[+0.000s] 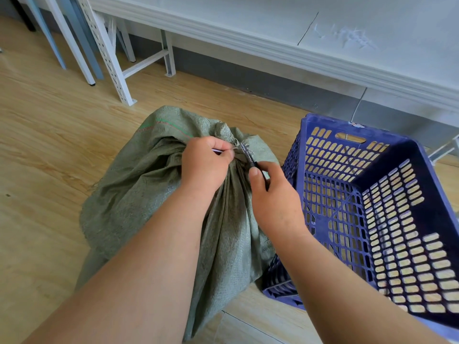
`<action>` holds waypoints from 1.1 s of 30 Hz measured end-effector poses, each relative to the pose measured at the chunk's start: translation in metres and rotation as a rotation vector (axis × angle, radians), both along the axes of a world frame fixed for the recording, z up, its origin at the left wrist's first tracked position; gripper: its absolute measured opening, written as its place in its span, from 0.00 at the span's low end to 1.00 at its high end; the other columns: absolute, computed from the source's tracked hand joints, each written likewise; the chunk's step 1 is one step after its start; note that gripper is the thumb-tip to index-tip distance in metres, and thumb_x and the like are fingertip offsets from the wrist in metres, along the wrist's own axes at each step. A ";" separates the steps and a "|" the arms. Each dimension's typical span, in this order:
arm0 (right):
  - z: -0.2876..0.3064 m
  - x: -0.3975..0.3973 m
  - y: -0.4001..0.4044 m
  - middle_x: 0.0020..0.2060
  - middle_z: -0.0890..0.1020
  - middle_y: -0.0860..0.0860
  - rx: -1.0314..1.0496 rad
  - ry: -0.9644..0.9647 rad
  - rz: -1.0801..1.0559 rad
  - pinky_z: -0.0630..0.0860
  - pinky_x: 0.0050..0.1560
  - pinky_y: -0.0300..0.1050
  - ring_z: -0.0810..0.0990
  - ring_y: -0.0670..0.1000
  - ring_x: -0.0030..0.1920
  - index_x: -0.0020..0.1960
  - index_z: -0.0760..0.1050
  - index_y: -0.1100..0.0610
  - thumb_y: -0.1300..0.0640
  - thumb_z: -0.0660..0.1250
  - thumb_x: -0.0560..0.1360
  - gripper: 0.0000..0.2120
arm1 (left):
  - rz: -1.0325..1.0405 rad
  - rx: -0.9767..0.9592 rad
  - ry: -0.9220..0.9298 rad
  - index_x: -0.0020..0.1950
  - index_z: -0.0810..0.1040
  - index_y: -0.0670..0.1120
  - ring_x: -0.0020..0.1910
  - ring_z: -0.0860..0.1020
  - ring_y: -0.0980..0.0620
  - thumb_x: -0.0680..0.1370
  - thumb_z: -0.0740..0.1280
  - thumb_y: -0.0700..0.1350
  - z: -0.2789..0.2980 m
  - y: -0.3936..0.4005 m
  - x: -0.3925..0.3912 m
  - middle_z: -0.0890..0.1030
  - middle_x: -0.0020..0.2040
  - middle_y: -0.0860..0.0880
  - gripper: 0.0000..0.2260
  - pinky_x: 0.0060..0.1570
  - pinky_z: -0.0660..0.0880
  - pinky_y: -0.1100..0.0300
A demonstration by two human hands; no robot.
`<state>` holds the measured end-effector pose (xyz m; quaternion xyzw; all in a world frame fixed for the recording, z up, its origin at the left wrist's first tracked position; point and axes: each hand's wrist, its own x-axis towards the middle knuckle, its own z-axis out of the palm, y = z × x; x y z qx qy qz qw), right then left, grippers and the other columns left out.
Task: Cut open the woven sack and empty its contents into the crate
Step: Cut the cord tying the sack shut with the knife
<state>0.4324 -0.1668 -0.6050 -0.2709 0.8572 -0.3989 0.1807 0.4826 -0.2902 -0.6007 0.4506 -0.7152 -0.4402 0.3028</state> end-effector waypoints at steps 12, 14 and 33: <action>0.013 0.013 -0.007 0.47 0.82 0.51 0.001 -0.053 -0.032 0.76 0.49 0.53 0.80 0.57 0.49 0.61 0.70 0.43 0.42 0.53 0.80 0.13 | -0.012 -0.067 -0.063 0.42 0.83 0.50 0.39 0.79 0.55 0.72 0.72 0.43 0.005 0.002 0.000 0.83 0.39 0.52 0.03 0.41 0.69 0.67; 0.009 0.014 -0.005 0.51 0.82 0.51 0.076 -0.074 -0.011 0.76 0.51 0.53 0.79 0.56 0.52 0.65 0.69 0.43 0.43 0.53 0.81 0.15 | -0.001 -0.080 -0.061 0.43 0.84 0.49 0.39 0.78 0.55 0.73 0.71 0.43 0.004 0.002 0.000 0.83 0.40 0.52 0.03 0.42 0.69 0.67; 0.008 0.013 -0.009 0.49 0.82 0.51 0.132 -0.098 0.015 0.75 0.46 0.50 0.81 0.57 0.48 0.69 0.66 0.43 0.44 0.52 0.81 0.17 | -0.004 -0.109 -0.094 0.44 0.84 0.49 0.40 0.77 0.56 0.74 0.71 0.43 0.004 0.004 0.001 0.84 0.45 0.52 0.02 0.42 0.68 0.68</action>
